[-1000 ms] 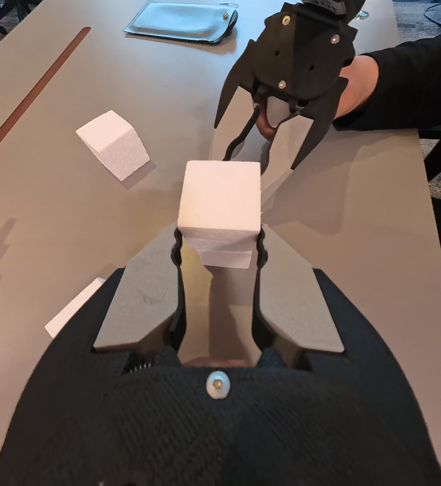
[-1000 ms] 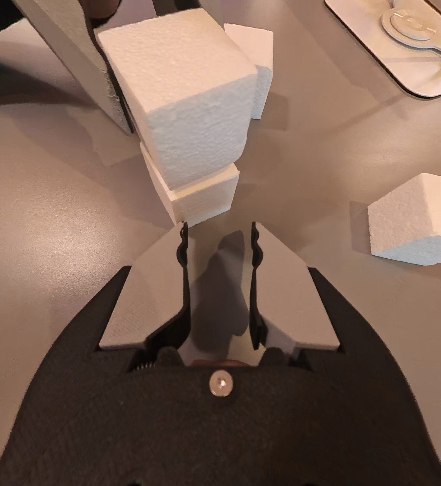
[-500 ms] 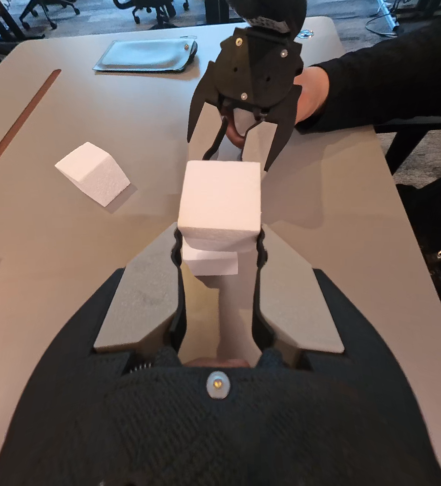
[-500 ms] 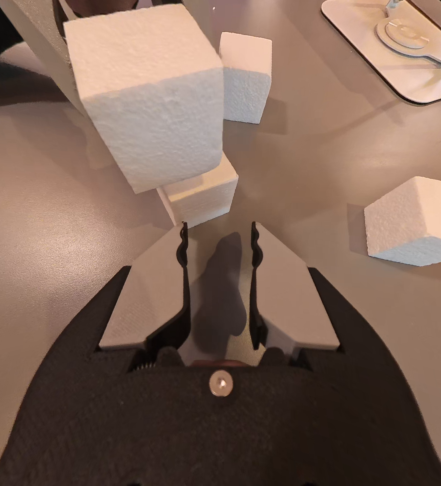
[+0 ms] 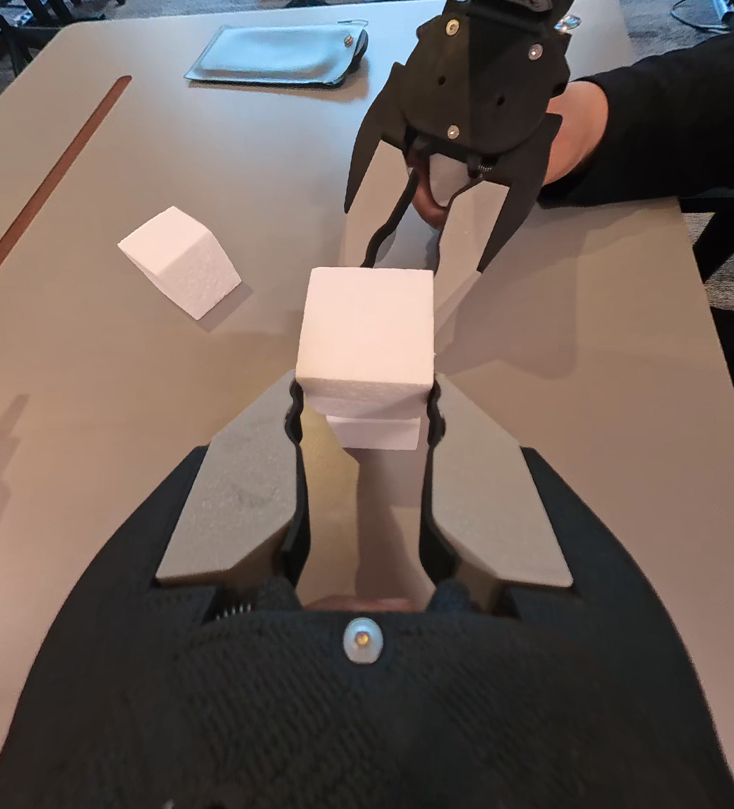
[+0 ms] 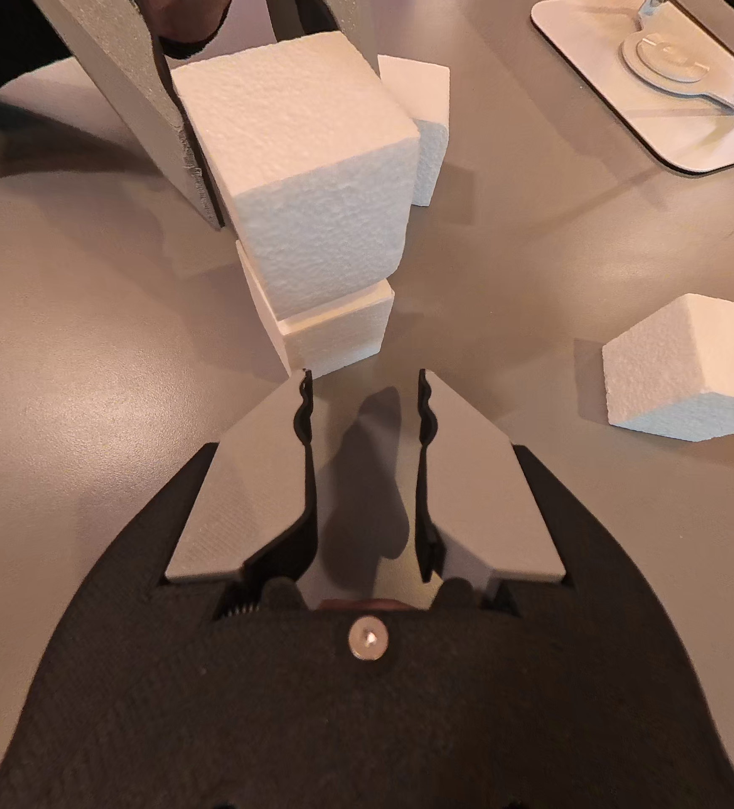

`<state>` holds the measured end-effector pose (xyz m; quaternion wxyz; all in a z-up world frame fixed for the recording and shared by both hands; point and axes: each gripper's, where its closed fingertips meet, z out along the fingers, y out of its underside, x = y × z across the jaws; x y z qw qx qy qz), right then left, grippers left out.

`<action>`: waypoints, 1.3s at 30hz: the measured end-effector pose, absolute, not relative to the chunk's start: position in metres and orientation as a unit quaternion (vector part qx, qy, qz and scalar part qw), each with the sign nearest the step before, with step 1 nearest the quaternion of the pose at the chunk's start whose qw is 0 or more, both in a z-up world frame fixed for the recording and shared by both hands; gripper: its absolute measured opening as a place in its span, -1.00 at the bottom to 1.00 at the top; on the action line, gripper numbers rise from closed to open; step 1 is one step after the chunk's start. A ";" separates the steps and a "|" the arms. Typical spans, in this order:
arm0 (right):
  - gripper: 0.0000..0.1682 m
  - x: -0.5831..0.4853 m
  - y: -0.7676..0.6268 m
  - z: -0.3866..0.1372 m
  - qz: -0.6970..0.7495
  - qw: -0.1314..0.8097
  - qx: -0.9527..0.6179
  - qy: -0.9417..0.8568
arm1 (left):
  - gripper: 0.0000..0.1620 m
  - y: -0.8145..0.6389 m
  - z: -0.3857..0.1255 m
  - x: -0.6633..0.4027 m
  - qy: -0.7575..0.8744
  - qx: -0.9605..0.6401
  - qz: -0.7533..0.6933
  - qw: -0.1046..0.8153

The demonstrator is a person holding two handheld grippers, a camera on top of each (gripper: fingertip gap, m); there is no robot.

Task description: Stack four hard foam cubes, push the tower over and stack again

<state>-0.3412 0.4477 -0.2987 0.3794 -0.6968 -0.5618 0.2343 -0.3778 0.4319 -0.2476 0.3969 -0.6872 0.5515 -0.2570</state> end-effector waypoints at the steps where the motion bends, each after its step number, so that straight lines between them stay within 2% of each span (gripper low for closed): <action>1: -0.45 -0.341 0.448 -0.298 0.235 0.380 -0.697 -0.561 | -0.32 0.432 -0.248 -0.377 0.551 -0.688 -0.255 0.397; 39: -0.45 -0.340 0.447 -0.299 0.235 0.378 -0.698 -0.561 | -0.32 0.432 -0.253 -0.376 0.551 -0.697 -0.240 0.392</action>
